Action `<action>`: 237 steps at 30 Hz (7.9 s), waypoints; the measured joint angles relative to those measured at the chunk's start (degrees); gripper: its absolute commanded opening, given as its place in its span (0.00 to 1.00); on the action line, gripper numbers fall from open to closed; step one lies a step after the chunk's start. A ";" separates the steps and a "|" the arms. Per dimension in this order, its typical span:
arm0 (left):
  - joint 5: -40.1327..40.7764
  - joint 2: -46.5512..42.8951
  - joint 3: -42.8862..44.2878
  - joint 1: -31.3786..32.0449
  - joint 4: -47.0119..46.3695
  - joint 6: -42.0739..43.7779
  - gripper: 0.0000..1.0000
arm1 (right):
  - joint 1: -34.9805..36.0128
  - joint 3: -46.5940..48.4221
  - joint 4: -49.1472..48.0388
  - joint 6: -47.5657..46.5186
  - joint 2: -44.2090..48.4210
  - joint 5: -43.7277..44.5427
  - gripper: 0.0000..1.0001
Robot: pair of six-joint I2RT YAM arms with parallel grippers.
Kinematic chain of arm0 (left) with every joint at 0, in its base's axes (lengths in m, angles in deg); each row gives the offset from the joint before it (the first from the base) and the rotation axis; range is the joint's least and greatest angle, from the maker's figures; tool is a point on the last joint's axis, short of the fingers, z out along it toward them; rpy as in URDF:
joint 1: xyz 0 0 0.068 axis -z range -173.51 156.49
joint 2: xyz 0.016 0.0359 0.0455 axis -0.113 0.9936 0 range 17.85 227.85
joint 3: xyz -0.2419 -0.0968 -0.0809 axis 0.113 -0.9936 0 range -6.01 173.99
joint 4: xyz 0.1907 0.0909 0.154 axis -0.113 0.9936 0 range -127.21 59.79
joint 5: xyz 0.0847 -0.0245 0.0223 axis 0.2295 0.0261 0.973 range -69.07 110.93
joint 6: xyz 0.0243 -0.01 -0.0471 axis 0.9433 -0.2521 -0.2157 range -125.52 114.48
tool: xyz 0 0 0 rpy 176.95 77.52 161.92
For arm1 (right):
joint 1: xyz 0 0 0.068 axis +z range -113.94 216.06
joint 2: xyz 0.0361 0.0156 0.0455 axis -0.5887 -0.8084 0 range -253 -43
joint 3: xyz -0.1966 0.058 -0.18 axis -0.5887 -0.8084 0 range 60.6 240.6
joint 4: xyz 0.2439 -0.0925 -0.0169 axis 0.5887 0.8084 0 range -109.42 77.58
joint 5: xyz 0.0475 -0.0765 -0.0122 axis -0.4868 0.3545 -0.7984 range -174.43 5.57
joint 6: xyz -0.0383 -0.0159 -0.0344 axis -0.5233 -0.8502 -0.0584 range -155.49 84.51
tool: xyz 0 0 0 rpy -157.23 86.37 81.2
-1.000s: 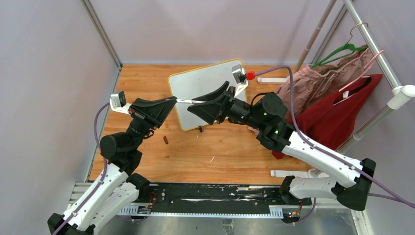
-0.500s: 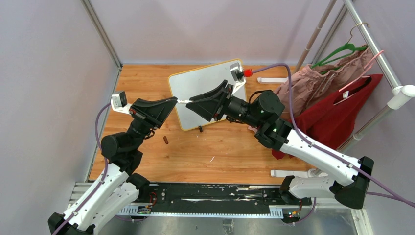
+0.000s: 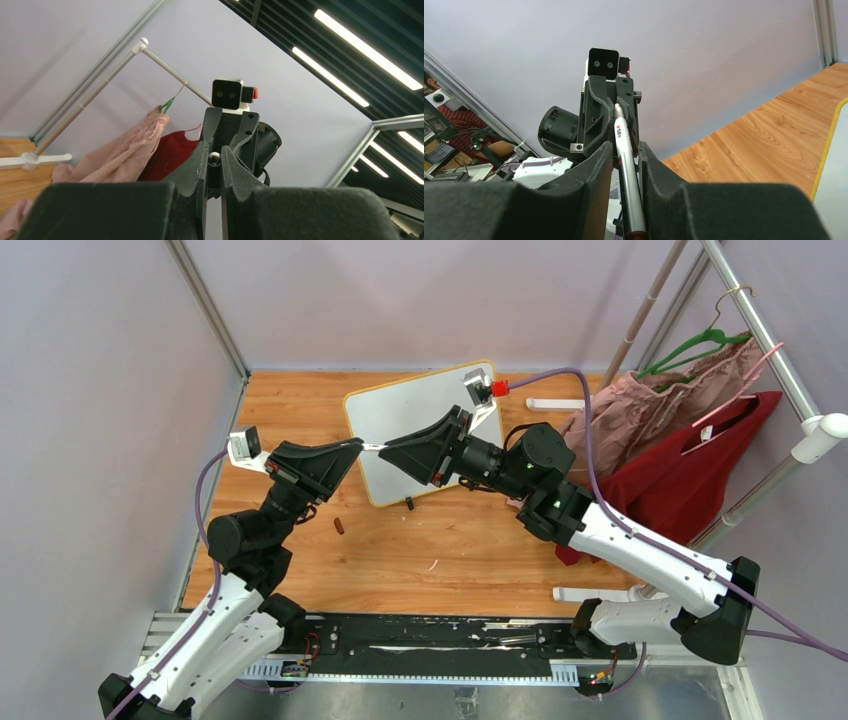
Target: Write a sentence on the whiteboard
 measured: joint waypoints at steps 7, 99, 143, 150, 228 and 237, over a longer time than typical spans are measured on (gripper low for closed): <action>-0.02 0.00 -0.02 0.00 -0.04 0.00 0.00 | -0.09 0.00 0.15 0.17 0.00 0.02 0.36; -9.40 5.66 1.09 0.00 -2.73 2.75 0.91 | -0.33 -14.84 -9.51 -4.57 10.97 17.16 0.00; -4.22 6.25 5.84 0.00 0.63 2.80 0.06 | -0.33 -10.40 -16.79 6.25 2.73 4.17 0.00; -4.33 6.03 5.86 0.04 0.57 1.90 0.00 | -0.33 -9.68 -15.67 6.25 2.73 3.58 0.21; 22.93 9.44 7.34 -0.09 45.07 51.32 0.95 | -0.33 -8.13 40.37 -30.05 12.07 37.03 0.00; 13.03 14.21 4.22 -8.15 37.09 43.36 0.95 | -0.33 -9.20 37.09 -30.40 8.83 38.38 0.00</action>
